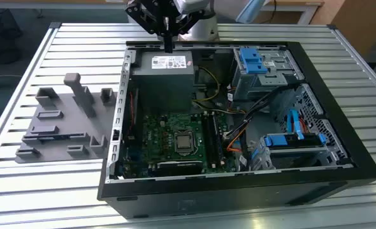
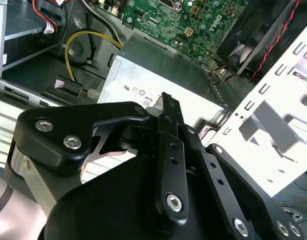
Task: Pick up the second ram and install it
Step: 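Reach for the second ram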
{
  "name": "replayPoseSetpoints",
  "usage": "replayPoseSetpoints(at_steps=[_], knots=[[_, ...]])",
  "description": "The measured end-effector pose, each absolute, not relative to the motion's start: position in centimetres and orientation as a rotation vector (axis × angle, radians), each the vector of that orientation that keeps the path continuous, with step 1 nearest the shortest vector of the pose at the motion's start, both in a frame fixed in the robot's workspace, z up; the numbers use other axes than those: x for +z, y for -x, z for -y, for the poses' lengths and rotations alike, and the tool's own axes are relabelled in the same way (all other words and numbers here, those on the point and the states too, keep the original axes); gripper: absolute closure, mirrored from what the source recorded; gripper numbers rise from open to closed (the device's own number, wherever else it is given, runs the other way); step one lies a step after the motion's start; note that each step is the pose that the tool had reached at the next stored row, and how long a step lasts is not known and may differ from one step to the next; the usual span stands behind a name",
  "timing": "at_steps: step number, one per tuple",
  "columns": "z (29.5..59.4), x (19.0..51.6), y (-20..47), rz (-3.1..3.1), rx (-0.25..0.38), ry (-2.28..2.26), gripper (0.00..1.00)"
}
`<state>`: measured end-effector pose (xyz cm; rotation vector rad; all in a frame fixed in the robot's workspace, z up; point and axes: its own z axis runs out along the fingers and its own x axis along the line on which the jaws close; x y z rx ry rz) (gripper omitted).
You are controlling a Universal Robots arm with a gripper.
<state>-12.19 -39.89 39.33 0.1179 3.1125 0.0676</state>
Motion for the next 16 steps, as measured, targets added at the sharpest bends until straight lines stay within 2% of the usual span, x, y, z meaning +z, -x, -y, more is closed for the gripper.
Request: replayPoseSetpoints(at_steps=[16], knots=[[39.89,39.33,12.63,-3.112,0.068,-0.118,0.89]])
